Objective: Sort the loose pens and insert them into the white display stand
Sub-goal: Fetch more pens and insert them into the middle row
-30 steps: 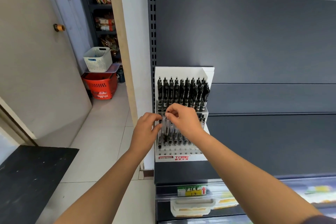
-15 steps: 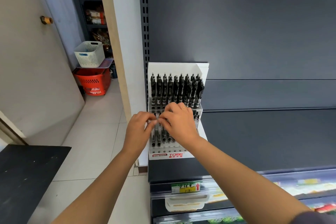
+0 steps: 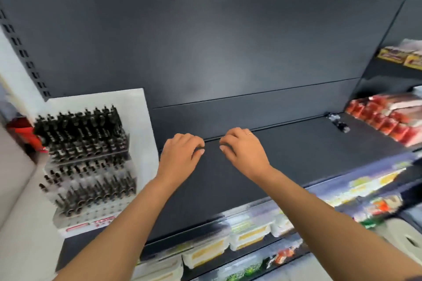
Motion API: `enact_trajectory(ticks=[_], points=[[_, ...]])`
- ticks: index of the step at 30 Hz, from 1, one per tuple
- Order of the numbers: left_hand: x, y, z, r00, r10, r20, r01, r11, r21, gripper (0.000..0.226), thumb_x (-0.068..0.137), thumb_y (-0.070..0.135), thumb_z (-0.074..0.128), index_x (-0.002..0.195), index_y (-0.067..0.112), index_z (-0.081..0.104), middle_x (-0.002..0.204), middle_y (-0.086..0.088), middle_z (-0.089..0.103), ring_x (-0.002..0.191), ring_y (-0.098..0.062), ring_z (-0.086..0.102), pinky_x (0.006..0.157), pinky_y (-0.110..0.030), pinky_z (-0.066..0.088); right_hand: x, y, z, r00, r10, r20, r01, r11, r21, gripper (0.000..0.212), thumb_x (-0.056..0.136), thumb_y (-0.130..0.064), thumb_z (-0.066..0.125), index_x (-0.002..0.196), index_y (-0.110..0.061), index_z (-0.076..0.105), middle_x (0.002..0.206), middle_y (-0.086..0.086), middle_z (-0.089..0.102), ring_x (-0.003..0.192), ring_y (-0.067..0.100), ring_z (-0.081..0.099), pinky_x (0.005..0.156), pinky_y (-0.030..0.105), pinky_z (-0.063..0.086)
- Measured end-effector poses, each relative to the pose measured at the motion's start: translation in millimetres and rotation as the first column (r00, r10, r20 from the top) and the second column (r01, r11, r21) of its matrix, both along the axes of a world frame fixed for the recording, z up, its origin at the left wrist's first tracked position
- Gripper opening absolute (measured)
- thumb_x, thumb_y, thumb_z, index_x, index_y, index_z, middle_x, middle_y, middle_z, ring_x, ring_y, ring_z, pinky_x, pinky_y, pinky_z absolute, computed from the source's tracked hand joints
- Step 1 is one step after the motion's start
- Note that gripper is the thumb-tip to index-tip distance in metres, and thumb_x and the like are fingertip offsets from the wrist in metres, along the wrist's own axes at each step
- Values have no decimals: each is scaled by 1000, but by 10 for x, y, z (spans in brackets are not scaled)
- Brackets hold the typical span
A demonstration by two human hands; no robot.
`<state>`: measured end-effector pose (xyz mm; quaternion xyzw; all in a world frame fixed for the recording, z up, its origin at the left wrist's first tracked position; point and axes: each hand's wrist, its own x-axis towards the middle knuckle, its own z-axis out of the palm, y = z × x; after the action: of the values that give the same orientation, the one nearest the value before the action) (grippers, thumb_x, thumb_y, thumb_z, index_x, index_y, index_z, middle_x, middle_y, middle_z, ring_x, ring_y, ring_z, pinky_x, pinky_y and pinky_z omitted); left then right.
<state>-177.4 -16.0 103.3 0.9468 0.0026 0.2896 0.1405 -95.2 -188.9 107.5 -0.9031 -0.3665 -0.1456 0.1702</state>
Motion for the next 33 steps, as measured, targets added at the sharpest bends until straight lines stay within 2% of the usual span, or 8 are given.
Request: enact_trajectory(ticks=[4,11,19,24,27,33], points=[[670,-850,-40,998,-53,-29,53,998,13,16,91,28,55,105,23,61,101,6,62,98,-21,53,79,-32,36,454,-1013,29,991,-133,2,132,990,-54,27,96,-35,49,116,-23,63,119,-2,56,108,24,50,87,37,42],[1735,-2190,-110,963,-247,-106,250,968,19,17,91,29,54,107,25,59,97,9,62,96,-18,54,79,-32,36,1166,-2401,-43,940,-340,-10,336,933,-125,29,96,-40,46,120,-29,59,123,-6,55,115,22,48,87,34,36],[3165,-3130,-274,907,-360,-220,361,932,-37,22,94,30,49,113,27,59,107,9,61,102,-15,52,88,-32,37,2321,-3371,-157,888,-446,-110,418,884,-209,30,96,-37,46,122,-27,58,125,-2,55,118,24,46,93,38,34],[4099,-3639,-442,823,-395,-407,407,911,-62,32,96,32,46,127,28,52,126,6,54,115,-18,47,96,-35,36,3078,-3825,-143,838,-508,-199,452,851,-267,30,97,-35,44,122,-27,58,123,1,54,115,27,47,92,40,37],[4448,-3920,-579,741,-378,-556,437,899,-29,40,95,35,44,135,28,43,135,3,45,124,-22,40,100,-37,33,3428,-4012,-173,808,-527,-264,454,842,-293,31,98,-32,44,124,-24,58,124,3,54,116,29,48,94,44,42],[4913,-4230,-912,605,-288,-742,407,913,-22,51,95,38,43,143,32,29,142,1,37,130,-24,33,104,-41,30,4051,-4186,-396,761,-491,-423,347,860,-374,36,98,-30,44,131,-19,53,133,8,49,122,32,46,98,48,41]])
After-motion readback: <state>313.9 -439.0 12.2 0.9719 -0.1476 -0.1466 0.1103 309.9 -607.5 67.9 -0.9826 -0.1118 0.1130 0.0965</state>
